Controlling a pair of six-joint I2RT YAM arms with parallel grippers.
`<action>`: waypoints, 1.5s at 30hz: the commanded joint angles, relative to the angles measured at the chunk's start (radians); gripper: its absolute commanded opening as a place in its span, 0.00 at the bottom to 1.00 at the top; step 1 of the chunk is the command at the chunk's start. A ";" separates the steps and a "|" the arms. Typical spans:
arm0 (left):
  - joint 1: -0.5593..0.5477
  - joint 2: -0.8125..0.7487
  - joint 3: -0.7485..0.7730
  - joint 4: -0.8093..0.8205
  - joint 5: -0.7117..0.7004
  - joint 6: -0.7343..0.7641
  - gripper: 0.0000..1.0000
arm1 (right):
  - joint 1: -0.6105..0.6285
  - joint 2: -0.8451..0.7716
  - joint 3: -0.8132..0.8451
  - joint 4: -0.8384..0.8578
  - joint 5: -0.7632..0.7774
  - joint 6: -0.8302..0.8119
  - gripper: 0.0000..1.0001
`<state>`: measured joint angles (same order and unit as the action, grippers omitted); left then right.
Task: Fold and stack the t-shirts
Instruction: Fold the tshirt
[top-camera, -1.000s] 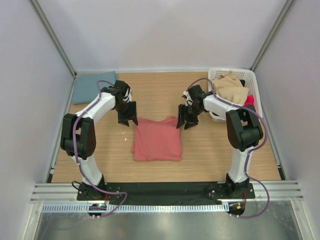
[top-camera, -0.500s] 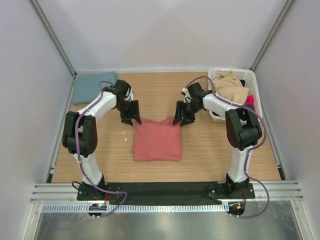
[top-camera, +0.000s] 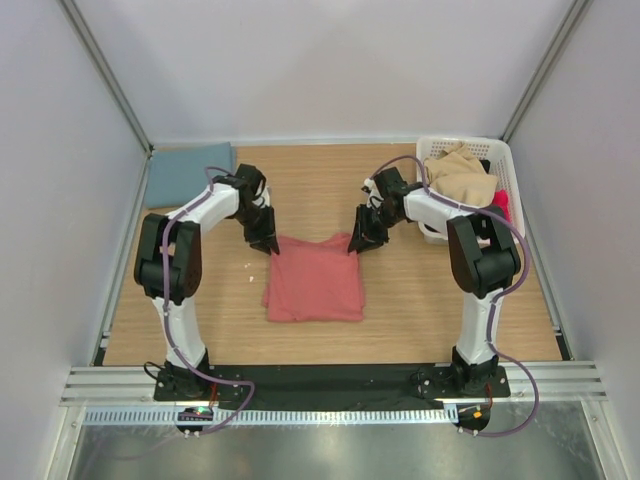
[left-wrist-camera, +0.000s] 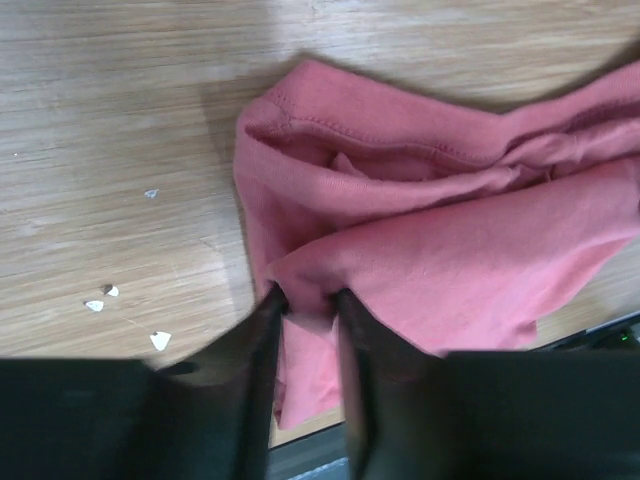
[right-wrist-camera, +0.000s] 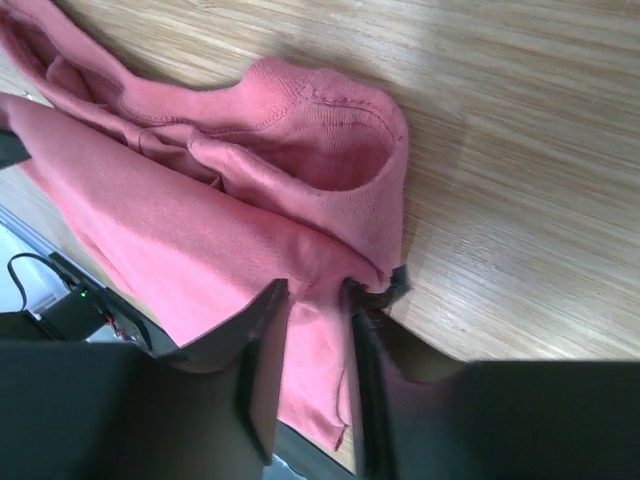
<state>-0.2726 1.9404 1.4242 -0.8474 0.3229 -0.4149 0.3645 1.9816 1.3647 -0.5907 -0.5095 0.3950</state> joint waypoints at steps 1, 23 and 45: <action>0.001 -0.003 0.051 0.031 -0.010 0.001 0.22 | 0.002 -0.006 0.013 0.035 -0.029 0.025 0.29; -0.002 -0.413 -0.093 -0.073 -0.091 -0.102 0.00 | 0.050 -0.359 -0.030 -0.101 0.012 0.104 0.01; 0.015 0.210 0.452 0.056 -0.169 0.010 0.00 | -0.056 0.066 0.232 0.074 0.137 0.078 0.02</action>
<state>-0.2699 2.1220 1.7889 -0.8787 0.1677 -0.4412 0.3298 2.0415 1.5303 -0.5877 -0.4198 0.4778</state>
